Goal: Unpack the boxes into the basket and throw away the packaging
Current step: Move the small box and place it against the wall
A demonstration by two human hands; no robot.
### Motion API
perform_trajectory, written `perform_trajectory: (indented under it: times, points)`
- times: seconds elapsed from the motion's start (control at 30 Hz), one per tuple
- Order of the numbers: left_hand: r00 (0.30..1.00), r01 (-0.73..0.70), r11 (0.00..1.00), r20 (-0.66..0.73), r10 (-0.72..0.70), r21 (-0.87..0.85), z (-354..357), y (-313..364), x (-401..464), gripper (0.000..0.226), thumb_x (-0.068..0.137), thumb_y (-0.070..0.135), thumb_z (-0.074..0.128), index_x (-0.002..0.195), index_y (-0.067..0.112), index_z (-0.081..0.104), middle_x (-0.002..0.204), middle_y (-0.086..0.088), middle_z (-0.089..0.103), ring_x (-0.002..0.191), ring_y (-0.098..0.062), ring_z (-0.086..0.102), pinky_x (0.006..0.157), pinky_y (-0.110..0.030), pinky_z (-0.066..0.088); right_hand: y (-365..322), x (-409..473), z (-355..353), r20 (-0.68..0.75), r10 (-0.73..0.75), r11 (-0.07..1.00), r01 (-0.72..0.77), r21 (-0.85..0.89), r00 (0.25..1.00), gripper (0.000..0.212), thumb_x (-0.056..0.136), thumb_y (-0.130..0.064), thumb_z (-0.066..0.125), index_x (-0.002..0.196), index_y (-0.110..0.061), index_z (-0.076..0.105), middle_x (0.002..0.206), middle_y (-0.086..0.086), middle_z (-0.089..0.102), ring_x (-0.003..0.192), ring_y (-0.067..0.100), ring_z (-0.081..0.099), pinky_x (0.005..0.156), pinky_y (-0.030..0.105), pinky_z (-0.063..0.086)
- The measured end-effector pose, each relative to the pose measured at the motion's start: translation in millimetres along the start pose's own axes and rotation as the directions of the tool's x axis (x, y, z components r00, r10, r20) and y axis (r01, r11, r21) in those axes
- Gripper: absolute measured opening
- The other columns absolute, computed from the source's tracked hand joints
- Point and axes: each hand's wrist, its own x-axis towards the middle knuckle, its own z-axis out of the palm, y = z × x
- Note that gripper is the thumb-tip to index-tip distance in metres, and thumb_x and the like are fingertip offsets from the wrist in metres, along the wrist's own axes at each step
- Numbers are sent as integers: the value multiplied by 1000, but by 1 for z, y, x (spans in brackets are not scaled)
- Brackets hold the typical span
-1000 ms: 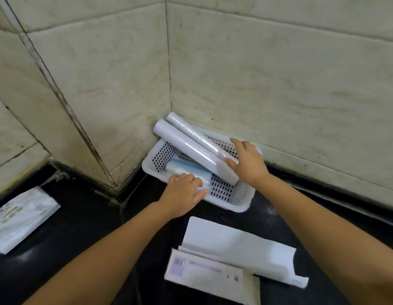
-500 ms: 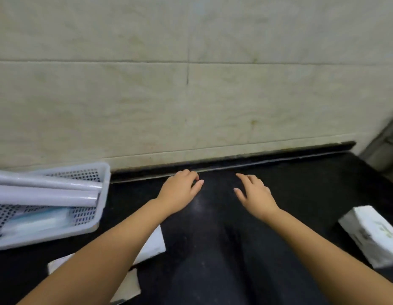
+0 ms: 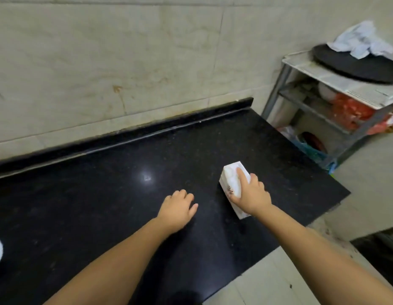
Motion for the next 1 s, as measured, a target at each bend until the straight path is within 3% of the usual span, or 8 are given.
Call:
perform_trajectory:
  times: [0.07,0.17,0.23,0.33,0.47,0.63,0.8,1.0]
  points:
    - [999,-6,997,-35,9,71,23,4,-10,38,94,40,43,121,14,52,124,-6,52,114,-26,50,95,-38,42,3,3,7,-21,-11,1000,11,-17,1000,80,83,-49,54,147,-34,8,135,11,34,118,34,41,89,46,43]
    - [987,2,989,-157,21,147,44,7,-24,40,77,35,70,108,10,65,113,-12,65,103,-29,64,91,-41,52,2,7,11,-67,-40,999,38,-37,997,80,83,-49,53,147,-33,9,128,12,38,113,33,44,85,44,44]
    - [978,23,992,-206,3,122,55,7,-27,40,74,32,74,108,10,66,112,-12,68,103,-28,65,93,-45,51,5,12,9,-51,-44,999,44,-4,998,80,82,-48,54,147,-33,9,128,13,39,113,33,44,85,44,44]
    - [971,11,998,-237,3,54,62,3,-24,39,79,29,70,112,10,64,116,-12,65,108,-29,62,98,-46,46,2,20,0,7,-13,984,12,178,1000,79,82,-46,53,147,-35,9,132,14,39,115,35,47,84,40,42]
    - [989,-38,998,-147,31,-41,45,-6,-31,43,93,35,46,129,12,50,137,-10,48,127,-25,45,109,-38,33,-34,19,-12,28,-66,938,52,343,997,79,84,-45,54,147,-35,7,138,16,36,115,38,50,88,40,42]
    - [971,139,980,-176,-162,-140,11,-52,-93,42,97,37,35,133,18,42,133,-3,48,120,-20,45,100,-33,36,-127,-16,-11,59,-275,904,237,357,960,79,84,-45,55,148,-33,8,138,18,35,116,38,51,97,45,45]
    - [874,375,906,-252,-416,-195,-17,-126,-230,37,97,37,36,127,18,47,126,-3,52,114,-21,48,93,-35,41,-243,-93,16,110,-502,827,439,352,858,79,84,-44,55,148,-33,8,139,18,36,115,38,51,96,45,46]
    - [669,639,731,-298,-681,-238,-32,-201,-433,33,95,36,39,121,19,52,120,-2,56,110,-21,52,88,-38,47,-377,-229,68,159,-719,677,629,383,677,80,84,-45,55,148,-33,8,140,20,37,118,38,50,95,44,44]
